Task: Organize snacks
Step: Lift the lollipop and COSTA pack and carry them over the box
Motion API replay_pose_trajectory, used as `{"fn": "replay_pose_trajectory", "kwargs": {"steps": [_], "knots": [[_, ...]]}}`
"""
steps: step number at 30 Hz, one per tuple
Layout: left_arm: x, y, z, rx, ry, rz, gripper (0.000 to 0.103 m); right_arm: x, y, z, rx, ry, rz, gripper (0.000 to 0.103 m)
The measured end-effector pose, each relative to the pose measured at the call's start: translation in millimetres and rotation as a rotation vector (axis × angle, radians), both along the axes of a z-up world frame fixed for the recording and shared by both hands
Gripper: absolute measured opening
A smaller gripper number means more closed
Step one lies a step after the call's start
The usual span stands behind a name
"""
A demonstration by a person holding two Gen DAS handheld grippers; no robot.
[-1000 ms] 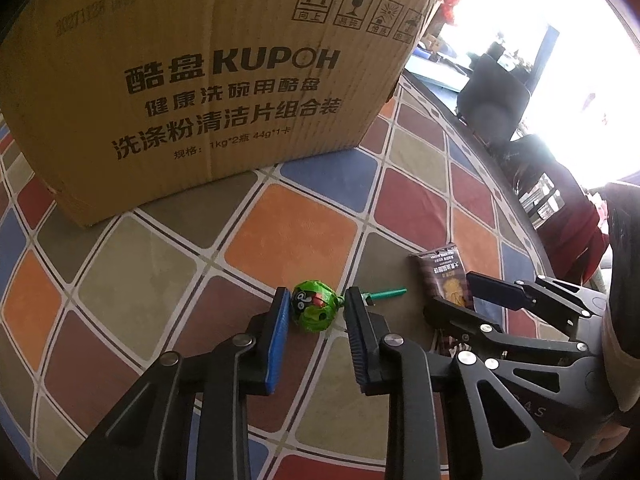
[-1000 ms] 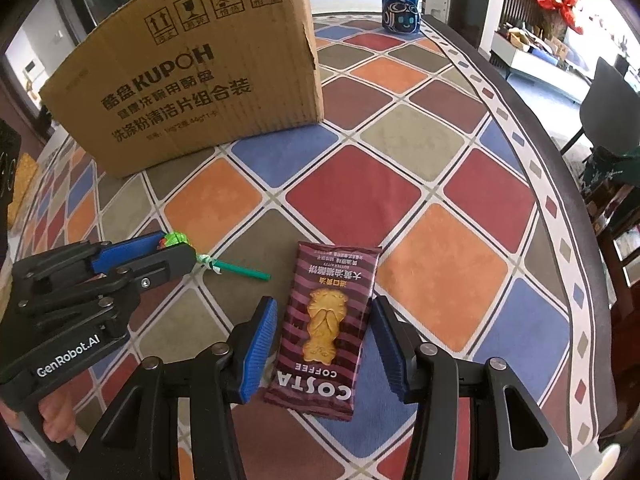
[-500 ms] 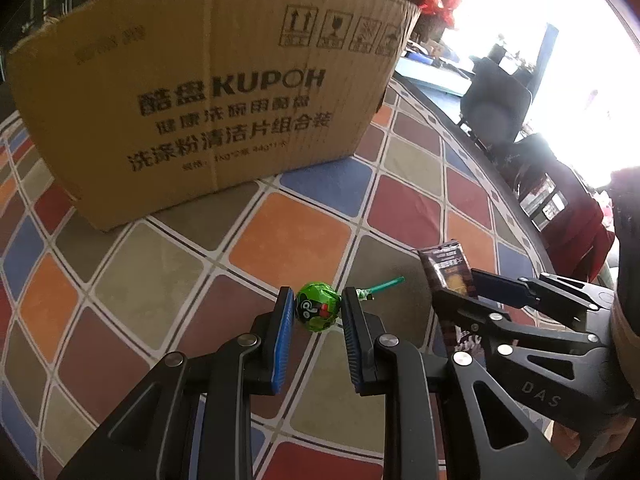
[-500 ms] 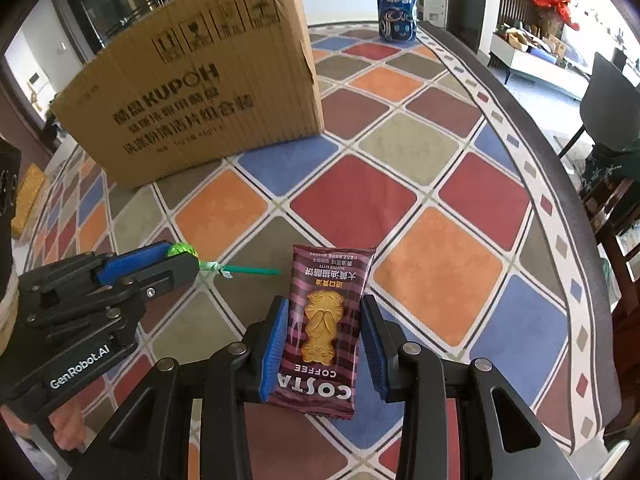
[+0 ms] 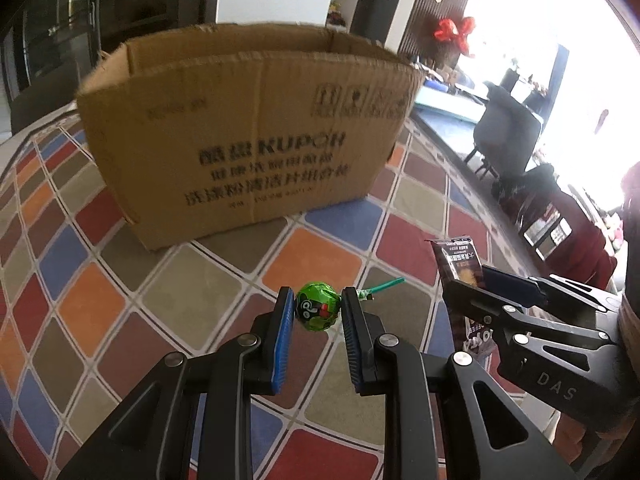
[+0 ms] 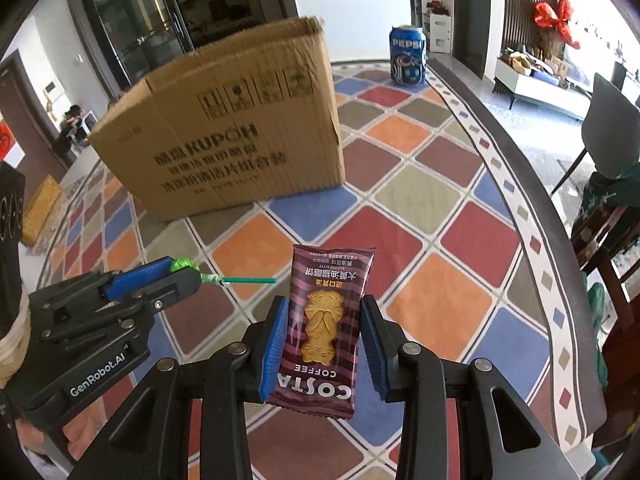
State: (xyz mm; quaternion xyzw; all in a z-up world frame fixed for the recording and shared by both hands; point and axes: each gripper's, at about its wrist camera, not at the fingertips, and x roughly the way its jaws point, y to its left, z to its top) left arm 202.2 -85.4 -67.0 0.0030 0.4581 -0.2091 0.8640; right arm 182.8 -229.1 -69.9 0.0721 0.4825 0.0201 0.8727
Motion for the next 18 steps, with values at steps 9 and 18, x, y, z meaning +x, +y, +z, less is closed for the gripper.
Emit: {"fn": "replay_pose_trajectory", "kwargs": {"steps": [9,18], "knots": [[-2.0,16.4,43.9,-0.017,-0.118,0.052,0.025,7.2,8.2,34.6,0.010,-0.099,0.014,0.037],[1.8,31.3,80.8,-0.038,-0.218,0.091,0.025,16.1,15.3,68.5,0.018,-0.196,0.030,0.037]]}}
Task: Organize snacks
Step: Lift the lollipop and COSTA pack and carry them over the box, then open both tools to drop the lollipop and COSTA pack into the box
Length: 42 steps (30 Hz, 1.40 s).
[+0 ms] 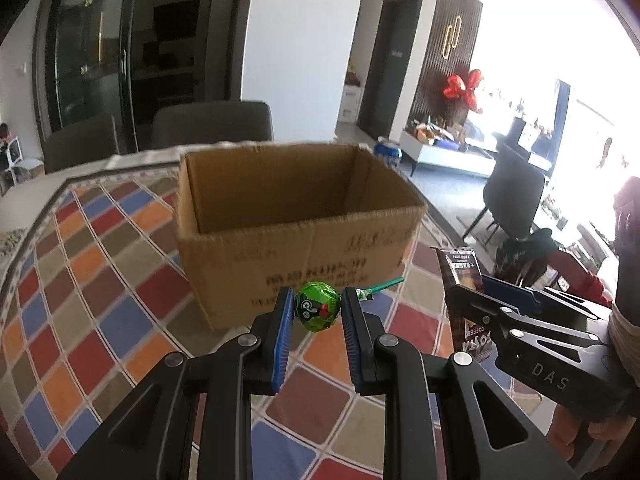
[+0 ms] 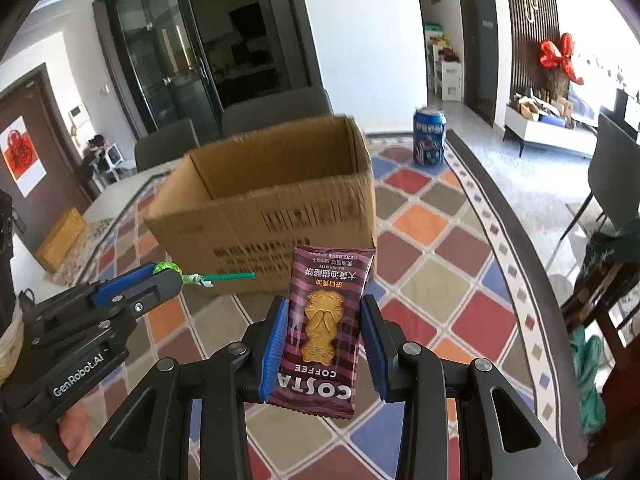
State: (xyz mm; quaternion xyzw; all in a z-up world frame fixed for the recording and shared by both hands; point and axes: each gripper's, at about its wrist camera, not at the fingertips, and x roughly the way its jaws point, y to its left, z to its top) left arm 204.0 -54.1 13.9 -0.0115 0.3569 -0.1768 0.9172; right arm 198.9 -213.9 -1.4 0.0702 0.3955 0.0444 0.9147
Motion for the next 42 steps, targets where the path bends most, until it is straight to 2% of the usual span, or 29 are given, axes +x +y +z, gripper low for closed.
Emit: {"fn": "replay_pose_trajectory", "kwargs": {"steps": [9,24,31,42], "knots": [[9.2,11.8,27.3,0.000,-0.069,0.026,0.025,17.6,8.9,29.6,-0.010,-0.082,0.025,0.037],[54.1,25.6,50.3,0.006,-0.095,0.070,0.025,58.0,25.7,64.7,-0.067,-0.164,0.066,0.037],[80.5,28.5,47.0,0.012,-0.064,0.086,0.025,83.9,32.8,70.0,-0.068,-0.163,0.082,0.037],[112.2,28.1,31.1,0.038,-0.019,0.095,0.025,120.5,42.7,59.6,-0.095,-0.133,0.098,0.038]]}}
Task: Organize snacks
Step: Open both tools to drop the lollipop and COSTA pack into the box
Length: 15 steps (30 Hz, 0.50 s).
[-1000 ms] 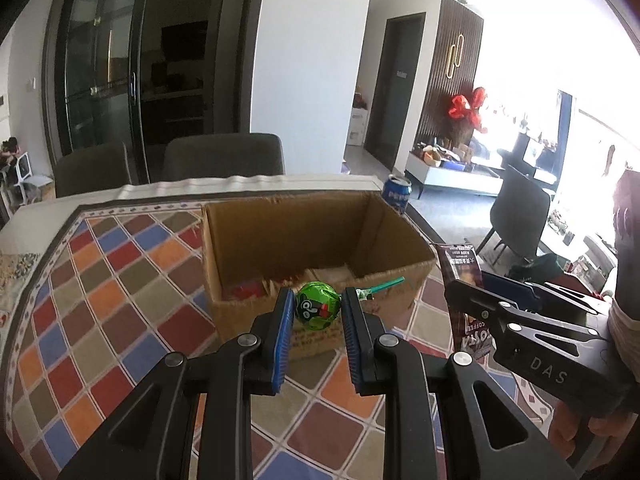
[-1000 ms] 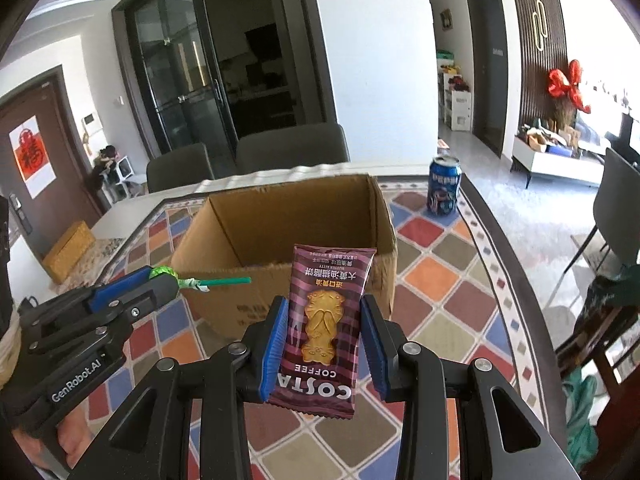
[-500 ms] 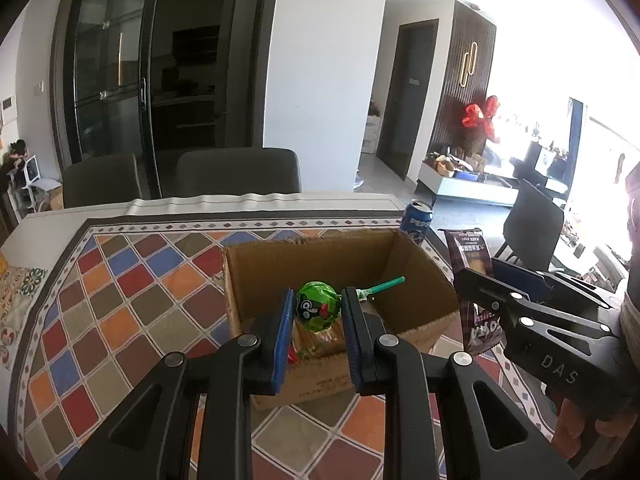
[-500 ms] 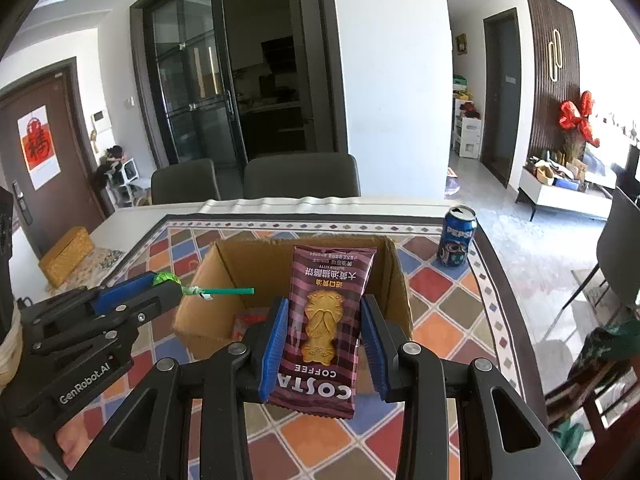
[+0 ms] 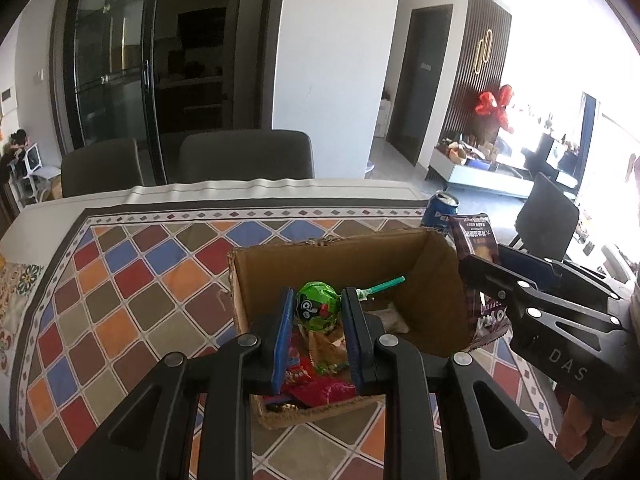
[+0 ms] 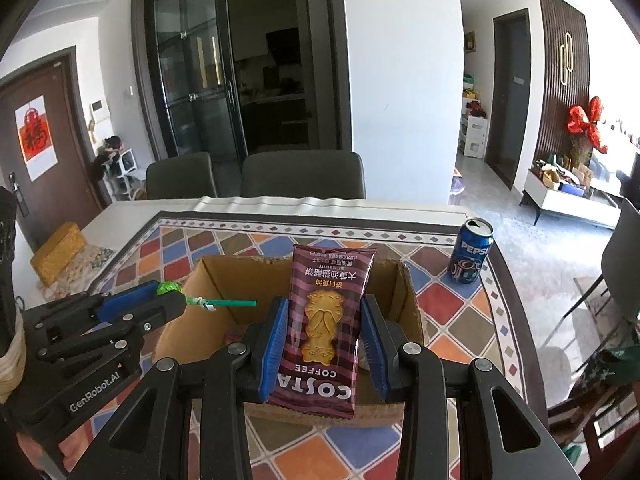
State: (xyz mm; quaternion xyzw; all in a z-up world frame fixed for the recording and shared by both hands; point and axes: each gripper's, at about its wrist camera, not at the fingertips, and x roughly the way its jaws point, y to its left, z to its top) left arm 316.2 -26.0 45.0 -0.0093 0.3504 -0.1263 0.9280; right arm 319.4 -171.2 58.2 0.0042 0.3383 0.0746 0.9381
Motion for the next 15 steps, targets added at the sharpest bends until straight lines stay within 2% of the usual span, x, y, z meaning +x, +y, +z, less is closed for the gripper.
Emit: {"fn": "replay_pose_trajectory", "kwargs": {"steps": [5,6,7,10,15], "knots": [[12.8,-5.0,-8.4,0.028,0.030,-0.003,0.025,14.6,1.7,-9.0,-0.004,0.022,0.000,0.038],[14.1,-6.0,-9.8,0.037,0.035,0.000,0.030,17.1,1.6,-11.2,-0.006,0.028,0.002,0.038],[14.5,-4.9,-11.2,0.041,0.034,0.003,0.035,19.0,2.4,-13.6,-0.009,0.034,0.005,0.042],[12.5,-3.7,-11.8,0.054,0.023,0.015,0.038,22.3,5.3,-18.8,-0.039,0.049,0.006,0.054],[-0.1,-2.0,-7.8,0.071,-0.001,0.030,0.040,14.8,3.1,-20.7,-0.049,0.052,0.003,0.055]]}}
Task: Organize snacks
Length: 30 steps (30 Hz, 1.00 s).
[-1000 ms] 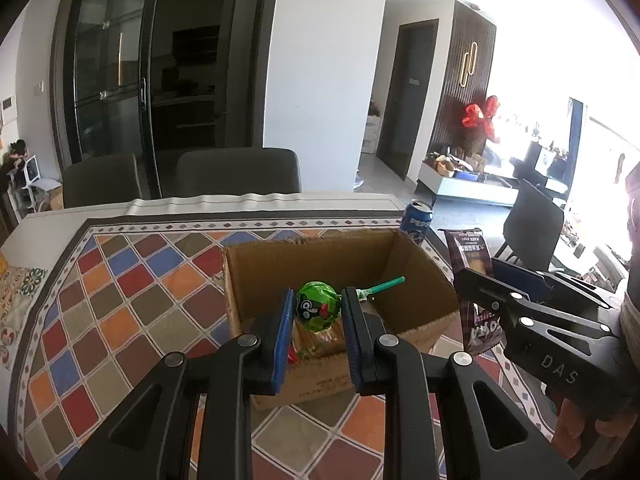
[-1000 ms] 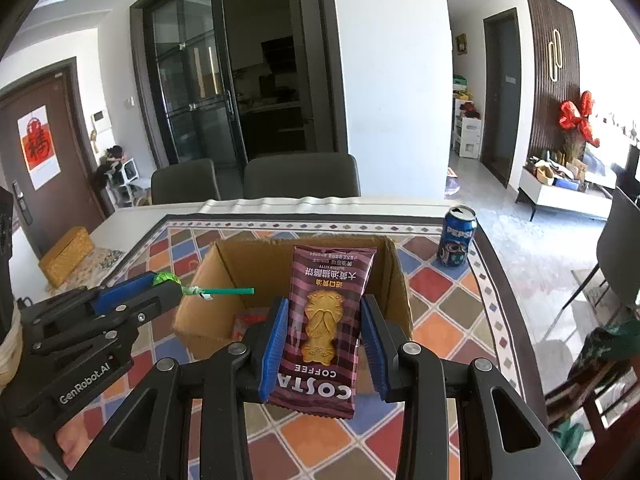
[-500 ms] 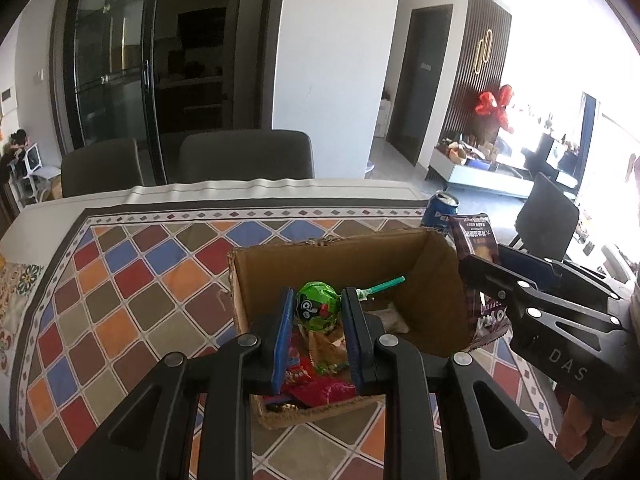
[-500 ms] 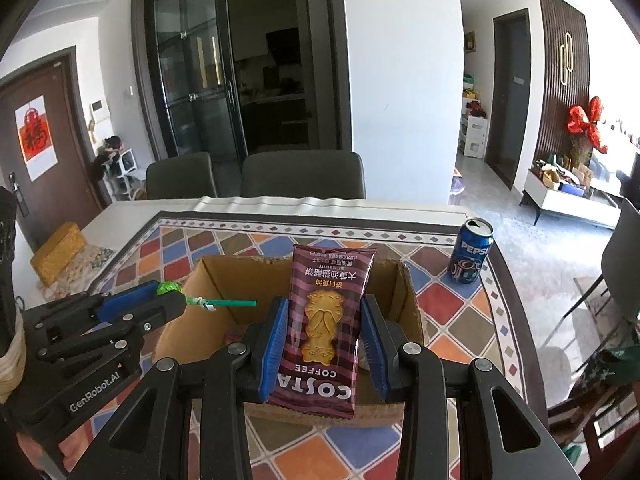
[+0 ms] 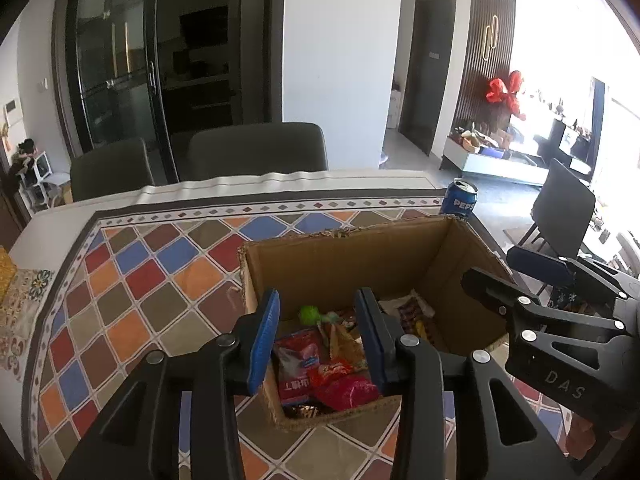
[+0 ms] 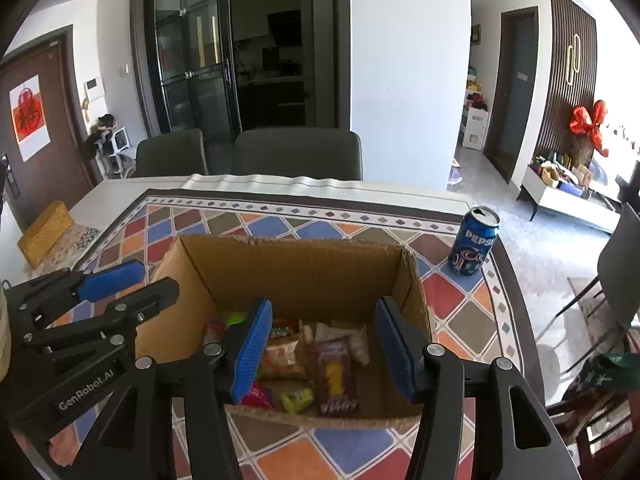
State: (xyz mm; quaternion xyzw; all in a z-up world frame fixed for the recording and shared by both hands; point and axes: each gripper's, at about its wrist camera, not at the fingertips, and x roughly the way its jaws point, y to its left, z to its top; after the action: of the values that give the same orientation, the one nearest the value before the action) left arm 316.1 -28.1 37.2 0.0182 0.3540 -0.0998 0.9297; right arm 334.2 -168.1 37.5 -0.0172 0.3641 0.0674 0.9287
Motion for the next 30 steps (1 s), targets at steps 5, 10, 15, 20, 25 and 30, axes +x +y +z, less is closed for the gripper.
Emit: {"fn": "replay_pose_trajectory", "kwargs": {"steps": [5,10,15,20,25,30], "knots": [[-22.6,2.1,10.7,-0.004,-0.045,0.015,0.046,-16.3,-1.4,7.0,0.010,-0.020,0.004,0.055],[-47.9,6.5,24.5,-0.027,-0.086,0.030,0.056,-40.4,-3.7,19.9,0.011,-0.057,0.007,0.061],[-80.2,6.4,36.4,-0.017,-0.132,0.040,0.066,-69.3,-7.7,33.3,0.006,-0.109,-0.010,0.066],[-115.6,6.0,41.1,0.010,-0.179,0.049,0.077,-104.4,-12.5,43.7,0.003,-0.157,-0.033,0.076],[-146.0,8.9,41.1,0.001,-0.184,0.061,0.088,-139.3,-15.4,48.5,0.005,-0.184,-0.050,0.084],[-171.8,13.5,43.4,-0.021,-0.190,0.067,0.093,-168.2,-16.6,45.8,0.027,-0.179,-0.051,0.085]]}}
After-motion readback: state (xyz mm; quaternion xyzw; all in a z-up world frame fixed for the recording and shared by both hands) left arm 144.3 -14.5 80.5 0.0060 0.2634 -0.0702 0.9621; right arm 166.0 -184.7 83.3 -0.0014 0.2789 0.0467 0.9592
